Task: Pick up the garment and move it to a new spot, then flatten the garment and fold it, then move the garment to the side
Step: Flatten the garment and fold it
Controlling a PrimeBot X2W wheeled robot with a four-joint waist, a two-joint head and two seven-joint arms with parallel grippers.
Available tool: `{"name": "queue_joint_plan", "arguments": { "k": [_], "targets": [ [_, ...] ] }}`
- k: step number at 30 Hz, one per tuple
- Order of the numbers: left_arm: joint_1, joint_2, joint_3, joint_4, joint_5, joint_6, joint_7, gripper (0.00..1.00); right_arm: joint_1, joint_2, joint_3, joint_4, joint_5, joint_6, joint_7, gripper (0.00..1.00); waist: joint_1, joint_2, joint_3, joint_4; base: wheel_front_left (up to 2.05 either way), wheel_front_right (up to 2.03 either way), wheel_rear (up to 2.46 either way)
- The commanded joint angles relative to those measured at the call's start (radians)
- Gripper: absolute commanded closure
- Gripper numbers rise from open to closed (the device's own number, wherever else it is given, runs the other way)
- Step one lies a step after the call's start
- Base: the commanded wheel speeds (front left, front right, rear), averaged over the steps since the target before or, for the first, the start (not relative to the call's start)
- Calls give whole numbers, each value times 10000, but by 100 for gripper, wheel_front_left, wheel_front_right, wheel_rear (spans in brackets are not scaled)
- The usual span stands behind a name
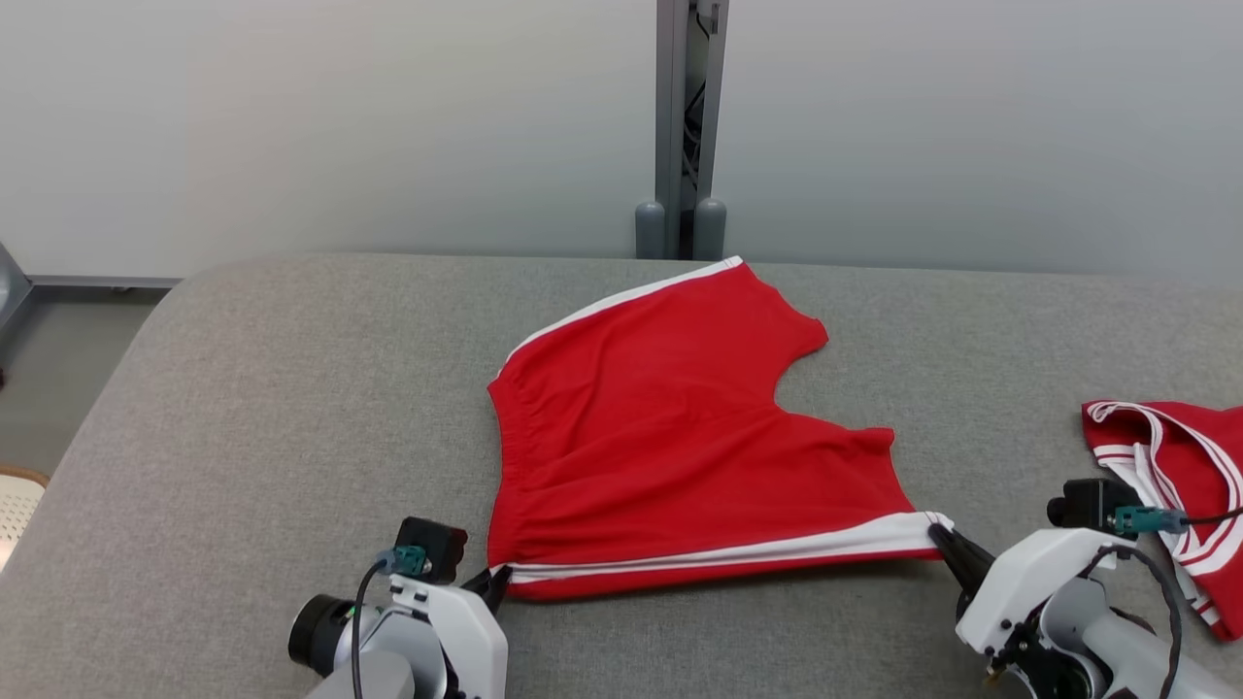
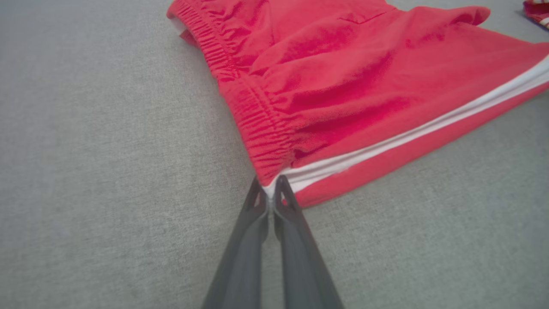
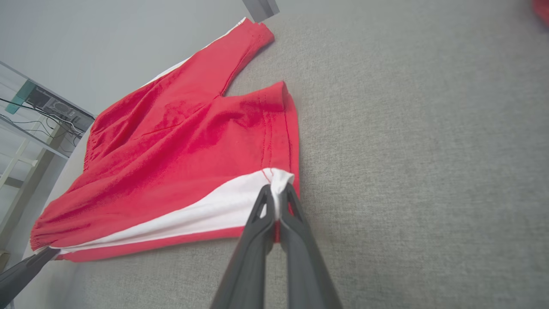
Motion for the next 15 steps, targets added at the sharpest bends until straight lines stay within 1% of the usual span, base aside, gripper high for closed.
{"name": "queue_joint_plan", "arguments": {
  "k": [1, 5, 7, 15],
  "targets": [
    [153, 90, -28, 29, 7, 5, -88, 100, 201, -127, 55, -75, 74, -4, -117, 100, 0, 0, -91, -20, 0, 0, 0],
    [487, 94, -80, 126, -42, 5, -386, 100, 517, -310, 317, -439, 84, -4, -385, 100, 0, 0, -321, -88, 0, 0, 0],
    [748, 123, -143, 149, 14, 5, -557, 100, 801, -448, 642, -691, -109, -4, -598, 100, 0, 0, -513, -108, 0, 0, 0],
    [1383, 334, -228, -238, 97, 5, -742, 100, 1341, -786, 971, -1225, 17, -4, -1095, 100, 0, 0, -784, -158, 0, 0, 0]
  ]
}}
